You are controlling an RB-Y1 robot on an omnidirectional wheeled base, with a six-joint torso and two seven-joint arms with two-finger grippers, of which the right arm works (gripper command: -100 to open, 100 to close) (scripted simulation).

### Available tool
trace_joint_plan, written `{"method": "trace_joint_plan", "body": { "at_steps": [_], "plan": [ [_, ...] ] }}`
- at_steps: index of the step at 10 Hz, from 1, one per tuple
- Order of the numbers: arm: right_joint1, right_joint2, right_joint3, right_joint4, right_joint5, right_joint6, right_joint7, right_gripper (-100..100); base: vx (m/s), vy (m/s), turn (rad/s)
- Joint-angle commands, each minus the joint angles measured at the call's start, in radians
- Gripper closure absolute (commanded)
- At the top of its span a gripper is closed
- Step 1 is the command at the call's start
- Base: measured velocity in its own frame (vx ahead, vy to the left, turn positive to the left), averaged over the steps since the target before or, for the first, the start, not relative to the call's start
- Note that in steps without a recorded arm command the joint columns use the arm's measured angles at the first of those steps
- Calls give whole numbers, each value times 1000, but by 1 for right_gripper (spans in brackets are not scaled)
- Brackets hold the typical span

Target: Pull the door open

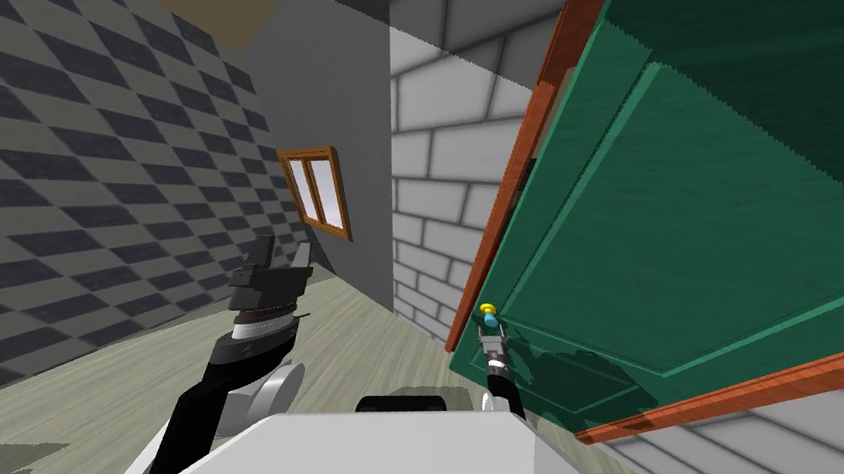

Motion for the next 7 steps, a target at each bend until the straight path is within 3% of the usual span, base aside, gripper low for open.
{"method": "trace_joint_plan", "body": {
  "at_steps": [1, 5, 7],
  "plan": [
    [3, 2, 11, -4, -24, -5, -50, -100, -61, -19, 55],
    [8, 5, 31, -12, -68, -13, -134, -100, -57, -14, 47],
    [14, 8, 51, -21, -110, -22, -201, -100, -60, -15, 69]
  ]
}}
